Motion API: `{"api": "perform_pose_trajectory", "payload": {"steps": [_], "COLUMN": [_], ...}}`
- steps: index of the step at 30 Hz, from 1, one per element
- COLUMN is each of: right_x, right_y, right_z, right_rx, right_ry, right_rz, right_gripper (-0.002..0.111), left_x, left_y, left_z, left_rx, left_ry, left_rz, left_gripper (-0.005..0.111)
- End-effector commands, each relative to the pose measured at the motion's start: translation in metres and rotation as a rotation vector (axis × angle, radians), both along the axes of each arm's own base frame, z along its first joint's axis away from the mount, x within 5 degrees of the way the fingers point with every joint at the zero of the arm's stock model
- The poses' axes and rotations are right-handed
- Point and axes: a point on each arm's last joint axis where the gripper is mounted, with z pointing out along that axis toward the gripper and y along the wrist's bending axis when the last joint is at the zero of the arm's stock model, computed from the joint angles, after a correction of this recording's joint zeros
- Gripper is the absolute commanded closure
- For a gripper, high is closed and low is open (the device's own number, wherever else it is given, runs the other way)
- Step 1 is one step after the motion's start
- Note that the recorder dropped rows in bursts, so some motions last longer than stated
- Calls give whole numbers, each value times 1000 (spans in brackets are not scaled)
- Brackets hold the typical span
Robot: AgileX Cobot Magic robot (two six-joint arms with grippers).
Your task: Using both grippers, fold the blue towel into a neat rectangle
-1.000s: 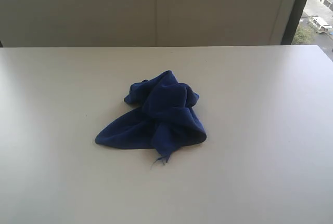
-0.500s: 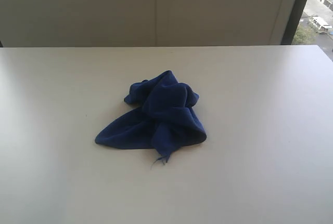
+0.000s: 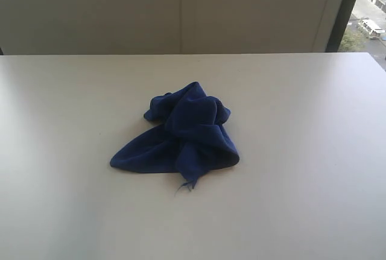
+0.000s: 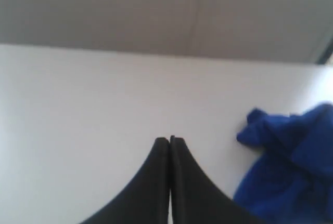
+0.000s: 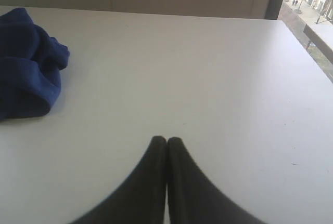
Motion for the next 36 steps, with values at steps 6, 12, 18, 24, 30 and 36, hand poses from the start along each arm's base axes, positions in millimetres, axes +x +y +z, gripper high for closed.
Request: {"api": "perform_pose_trajectory", "payload": {"steps": [6, 12, 18, 24, 30, 36], "right_x": [0, 0, 0, 0, 0, 0], "right_y": [0, 0, 0, 0, 0, 0], "right_z": [-1, -1, -1, -1, -1, -1], "right_rx": [-1, 1, 1, 1, 1, 1], "right_ry": [-2, -2, -2, -2, -2, -2], "right_rz": [1, 1, 1, 1, 1, 1], "right_gripper": [108, 108, 108, 108, 108, 108], "left_x": [93, 136, 130, 133, 134, 130], "left_y": [-22, 3, 29, -65, -204, -242], "left_z": [-35, -26, -62, -63, -61, -87], "left_rx": [192, 764, 1130, 610, 605, 799], "left_ry": [296, 255, 775, 838, 632, 493], "left_rz": [-236, 105, 105, -664, -1054, -1224], "left_gripper": [107, 107, 107, 107, 107, 75]}}
